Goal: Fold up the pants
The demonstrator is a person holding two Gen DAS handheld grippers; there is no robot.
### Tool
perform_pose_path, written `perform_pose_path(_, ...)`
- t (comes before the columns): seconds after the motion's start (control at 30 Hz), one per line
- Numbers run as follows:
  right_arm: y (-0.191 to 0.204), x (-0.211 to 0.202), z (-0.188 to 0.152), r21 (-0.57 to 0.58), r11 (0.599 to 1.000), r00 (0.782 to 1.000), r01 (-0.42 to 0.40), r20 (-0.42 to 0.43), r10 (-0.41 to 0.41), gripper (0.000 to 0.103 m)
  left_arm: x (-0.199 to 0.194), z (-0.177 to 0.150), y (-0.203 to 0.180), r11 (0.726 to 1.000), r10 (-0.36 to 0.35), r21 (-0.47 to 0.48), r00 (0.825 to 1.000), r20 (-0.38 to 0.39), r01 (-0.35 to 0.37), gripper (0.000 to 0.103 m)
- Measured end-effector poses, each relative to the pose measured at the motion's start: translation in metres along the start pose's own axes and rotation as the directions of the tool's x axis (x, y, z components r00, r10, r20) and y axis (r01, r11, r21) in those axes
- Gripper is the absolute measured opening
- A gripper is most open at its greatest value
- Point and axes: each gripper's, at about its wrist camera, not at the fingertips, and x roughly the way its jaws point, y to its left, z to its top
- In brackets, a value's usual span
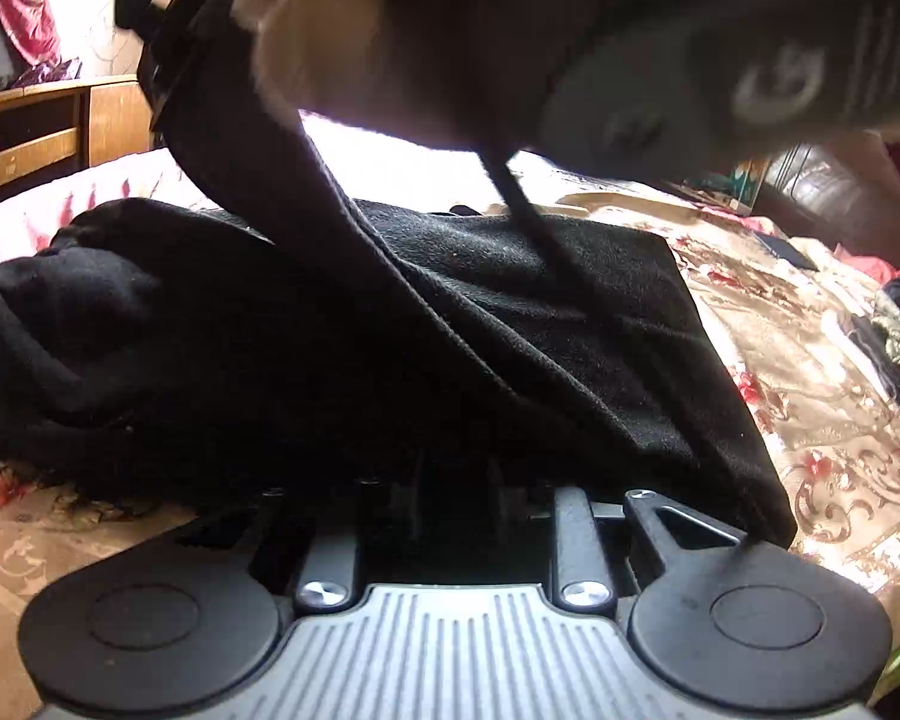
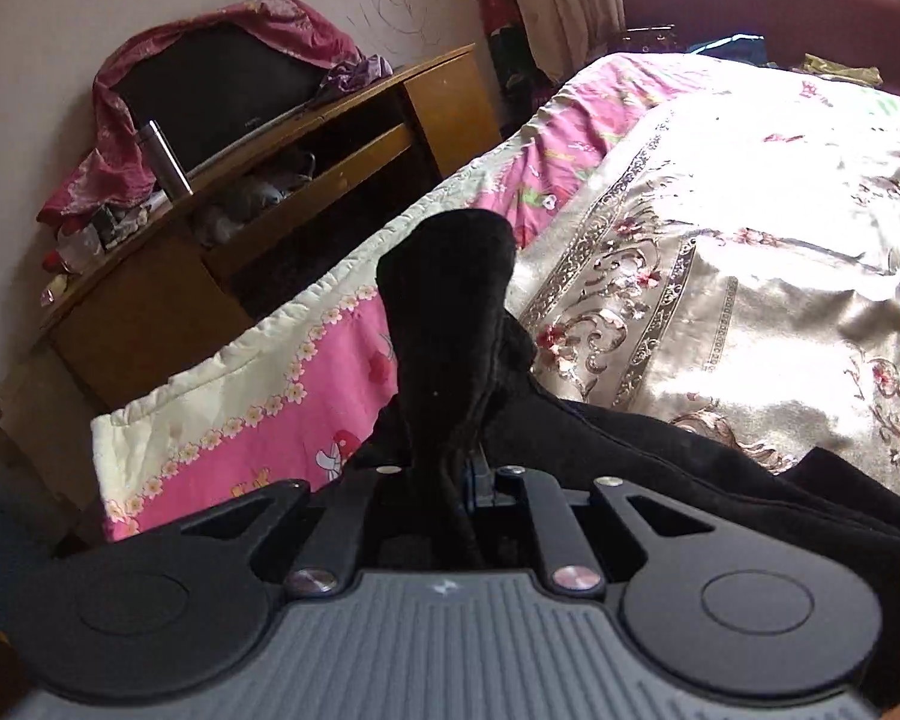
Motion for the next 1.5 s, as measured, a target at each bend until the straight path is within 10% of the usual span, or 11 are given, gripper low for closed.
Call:
perform_pose_path(0.47, 0.068, 0.054, -0.036, -0.281, 0.948, 0.986, 0.148, -0.028, -0.163, 0.012, -0.004, -0.008, 0.014, 0.995, -0.031, -0.093, 0.999, 0.025, 0.033, 0.038)
perform_pose_path(0.83, 0.062, 0.057, -0.010, -0.246, 0.969, 0.999, -0.036, -0.038, 0.027, 0.019, 0.006, -0.006, -0.001, 0.997, 0.047, -0.065, 0.999, 0.020, -0.045, 0.038)
perform_pose_path(0.97, 0.023, 0.061, -0.015, -0.145, 0.969, 0.972, -0.198, -0.152, 0.176, 0.026, 0.000, 0.000, -0.004, 0.995, 0.069, -0.069, 0.996, -0.049, -0.073, 0.038)
perform_pose_path(1.13, -0.076, -0.034, 0.008, 0.083, 0.868, 0.866, -0.490, -0.070, 0.495, 0.040, -0.030, 0.013, -0.023, 0.991, 0.134, 0.046, 0.977, -0.166, -0.128, 0.039)
perform_pose_path(1.27, -0.176, -0.091, 0.021, 0.025, 0.905, 0.905, -0.424, 0.057, 0.423, 0.049, -0.044, 0.027, -0.016, 0.983, 0.184, 0.051, 0.947, -0.265, -0.177, 0.043)
perform_pose_path(1.37, -0.229, -0.082, 0.012, 0.032, 0.961, 0.962, -0.274, -0.002, 0.274, 0.050, -0.041, 0.054, -0.016, 0.981, 0.192, 0.044, 0.962, -0.196, -0.187, 0.043)
perform_pose_path(1.5, -0.263, -0.052, 0.002, 0.175, 0.915, 0.922, -0.364, -0.068, 0.380, 0.044, -0.012, 0.095, -0.027, 0.988, 0.132, 0.092, 0.991, -0.036, -0.128, 0.045)
